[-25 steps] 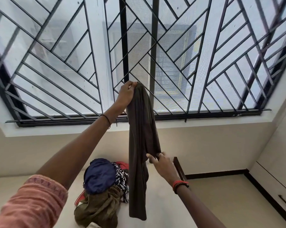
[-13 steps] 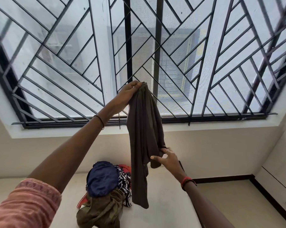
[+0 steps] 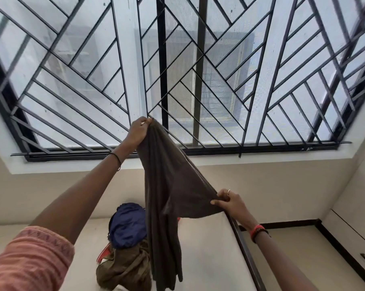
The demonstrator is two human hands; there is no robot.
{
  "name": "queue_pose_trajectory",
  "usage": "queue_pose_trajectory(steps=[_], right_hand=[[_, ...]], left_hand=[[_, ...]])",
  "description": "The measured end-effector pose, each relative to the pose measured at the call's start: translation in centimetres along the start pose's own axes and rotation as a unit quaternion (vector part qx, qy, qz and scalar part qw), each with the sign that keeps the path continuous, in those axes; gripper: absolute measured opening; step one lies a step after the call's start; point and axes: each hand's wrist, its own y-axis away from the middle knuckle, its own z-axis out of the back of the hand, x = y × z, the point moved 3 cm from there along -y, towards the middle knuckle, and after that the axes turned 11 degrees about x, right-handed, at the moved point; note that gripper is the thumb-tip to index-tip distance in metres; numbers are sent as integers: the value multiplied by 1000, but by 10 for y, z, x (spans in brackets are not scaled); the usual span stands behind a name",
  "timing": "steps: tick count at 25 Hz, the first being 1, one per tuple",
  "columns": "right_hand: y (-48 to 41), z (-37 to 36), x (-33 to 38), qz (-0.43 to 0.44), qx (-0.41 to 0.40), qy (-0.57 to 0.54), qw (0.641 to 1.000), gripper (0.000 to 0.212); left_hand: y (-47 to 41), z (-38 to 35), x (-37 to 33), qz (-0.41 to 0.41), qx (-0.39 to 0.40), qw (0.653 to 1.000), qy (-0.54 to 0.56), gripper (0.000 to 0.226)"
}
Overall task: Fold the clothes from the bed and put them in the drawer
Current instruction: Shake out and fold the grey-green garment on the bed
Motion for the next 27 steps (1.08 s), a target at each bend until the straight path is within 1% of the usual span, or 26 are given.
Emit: queue_pose_trajectory(steps=[2,4,6,7,8,10,11,12,13,15,16,17,19,20,21,22,24,27], right_hand=[[1,18,4,-1,-22,3,1000,21],[-1,32,11,-1,-23,18,1000,24],[-4,44,15,-15,-14,57,998,18],[-5,49,16,-26,-19,80,996,15],[-8,54,15,-35,-31,99,994,15],[-11,64,14,-63,-76,118,988,16],[-12,68,12,-91,-96,103,986,16],[-13,72,9,-131,-106,71,983,16],[-12,75,7,-176,-100,24,979,15],[-11,74,6,-251,-72,-116,958,6],[-11,71,7,-271,-61,-206,938,2],[-14,69,6,-277,-58,-293,913,8],[-24,65,-7,-269,-75,-427,860,25],[-30,62,-15,-270,-85,-462,841,34],[-37,60,-22,-274,-89,-473,833,39],[-44,61,-29,-281,-96,-463,835,41],[-57,65,-41,-279,-118,-455,838,42],[-84,77,-52,-232,-157,-478,832,38]], left_hand=[[1,0,23,32,0,999,-11,30],[6,-8,39,59,17,998,-12,31],[15,-20,43,66,47,997,-14,25],[22,-27,41,68,73,995,-4,21],[26,-34,41,67,111,992,10,22],[36,-45,40,57,216,975,-4,49],[41,-49,41,67,268,960,-37,58],[43,-53,42,77,314,943,-72,59],[43,-58,46,78,347,927,-119,59],[40,-71,53,43,386,899,-202,62],[38,-78,57,23,393,892,-225,59],[36,-85,59,12,394,887,-240,50],[28,-99,68,4,388,890,-240,26],[25,-105,71,-1,383,890,-246,26],[23,-111,70,-2,375,890,-260,31],[17,-120,70,-16,362,894,-264,37],[4,-138,70,-42,316,916,-244,41],[-16,-154,65,-61,234,952,-185,30]])
